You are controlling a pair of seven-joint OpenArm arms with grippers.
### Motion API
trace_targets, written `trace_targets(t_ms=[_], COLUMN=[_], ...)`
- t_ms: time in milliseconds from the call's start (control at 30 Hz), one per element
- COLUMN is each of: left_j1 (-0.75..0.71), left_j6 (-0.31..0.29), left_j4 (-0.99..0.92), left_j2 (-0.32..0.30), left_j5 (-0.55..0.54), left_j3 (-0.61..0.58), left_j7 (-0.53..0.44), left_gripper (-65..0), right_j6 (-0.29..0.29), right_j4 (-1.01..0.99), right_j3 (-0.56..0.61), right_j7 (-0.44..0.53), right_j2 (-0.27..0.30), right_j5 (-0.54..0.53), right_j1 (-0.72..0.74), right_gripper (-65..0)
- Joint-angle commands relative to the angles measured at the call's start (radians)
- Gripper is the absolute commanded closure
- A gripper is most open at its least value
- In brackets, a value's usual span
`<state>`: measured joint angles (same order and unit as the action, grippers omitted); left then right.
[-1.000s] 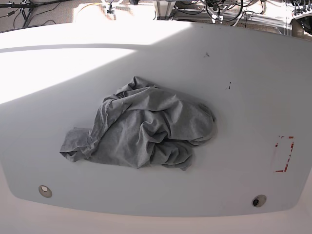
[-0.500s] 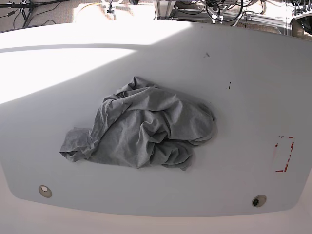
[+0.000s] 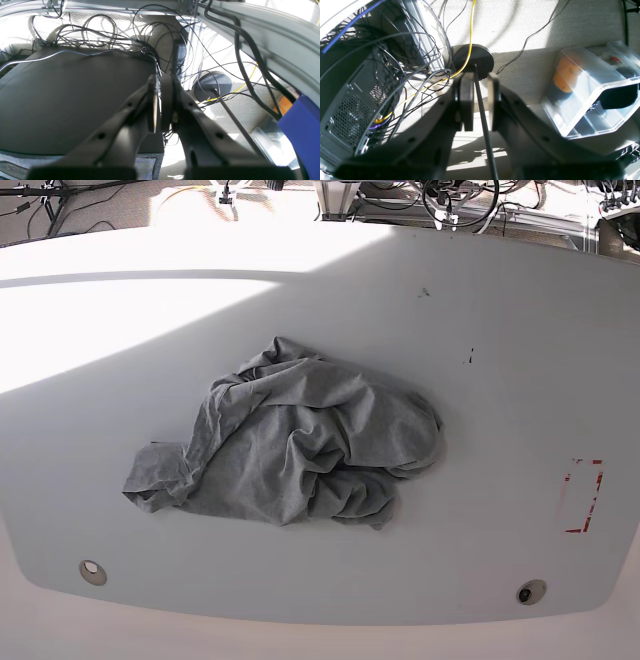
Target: Fold the T-shirt properly
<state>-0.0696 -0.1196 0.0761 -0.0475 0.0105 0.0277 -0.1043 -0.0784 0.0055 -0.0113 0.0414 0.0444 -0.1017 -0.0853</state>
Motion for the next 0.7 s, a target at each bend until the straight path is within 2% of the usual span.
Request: trace_targets(t_ms=[0,667], left_j1=[-0.009,-0.006], left_j6=[-0.002,-0.003], left_j4=[0.009,-0.004], left_j2=[-0.004,-0.004], left_j5=[0.006,0.006], left_j3=[0.0,-0.003], left_j7=[0.003,0.006], left_gripper=[-1.9,-1.7], right_j6=[0.001,0.004], right_j4=[0.006,0.0], right_j3=[0.0,0.003], right_j7=[-0.005,0.001], right_j2=[0.005,0.006], right_j5=[0.003,0.0], right_j1=[-0.006,-0.011], right_gripper=[-9.0,-8.9])
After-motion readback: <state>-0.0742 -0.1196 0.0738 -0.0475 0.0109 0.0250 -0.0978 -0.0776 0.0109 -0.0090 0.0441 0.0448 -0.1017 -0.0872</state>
